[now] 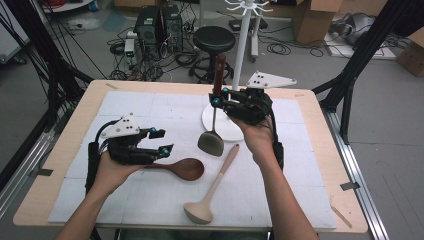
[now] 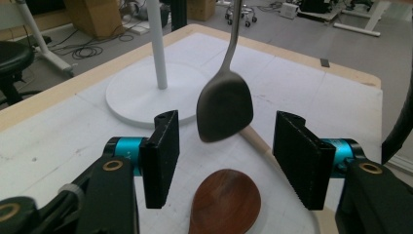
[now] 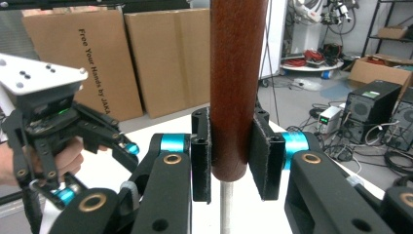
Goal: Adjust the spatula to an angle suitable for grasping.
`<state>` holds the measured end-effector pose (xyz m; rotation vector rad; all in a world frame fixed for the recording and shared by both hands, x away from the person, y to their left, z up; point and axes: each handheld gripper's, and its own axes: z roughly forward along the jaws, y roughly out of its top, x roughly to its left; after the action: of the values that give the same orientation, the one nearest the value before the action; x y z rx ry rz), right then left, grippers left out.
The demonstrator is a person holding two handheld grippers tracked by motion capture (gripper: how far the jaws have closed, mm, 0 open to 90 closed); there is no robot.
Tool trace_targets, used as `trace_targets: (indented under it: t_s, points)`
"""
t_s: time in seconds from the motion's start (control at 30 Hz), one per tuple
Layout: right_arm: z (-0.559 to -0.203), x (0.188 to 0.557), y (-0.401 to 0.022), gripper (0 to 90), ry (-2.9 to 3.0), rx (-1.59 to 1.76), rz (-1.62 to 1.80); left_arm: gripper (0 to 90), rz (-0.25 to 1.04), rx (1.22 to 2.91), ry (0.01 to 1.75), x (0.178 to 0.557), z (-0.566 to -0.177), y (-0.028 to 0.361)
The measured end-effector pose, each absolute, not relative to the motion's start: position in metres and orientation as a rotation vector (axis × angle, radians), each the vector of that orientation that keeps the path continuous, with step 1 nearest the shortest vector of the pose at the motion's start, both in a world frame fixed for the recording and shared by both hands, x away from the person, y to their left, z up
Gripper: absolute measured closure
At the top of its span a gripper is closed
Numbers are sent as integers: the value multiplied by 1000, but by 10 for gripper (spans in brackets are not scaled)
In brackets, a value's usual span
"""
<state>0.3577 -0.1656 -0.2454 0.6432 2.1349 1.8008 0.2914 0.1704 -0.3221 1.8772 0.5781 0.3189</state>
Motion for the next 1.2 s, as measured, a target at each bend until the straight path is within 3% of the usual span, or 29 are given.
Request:
trace_targets:
  t_s: [0.67, 1.2]
  points:
    - [-216, 383, -176, 734, 2134, 657, 1787, 241, 350, 1896, 663, 281, -348, 197]
    - [-207, 405, -177, 734, 2127, 704, 1766, 219, 359, 1900, 685, 282, -353, 204]
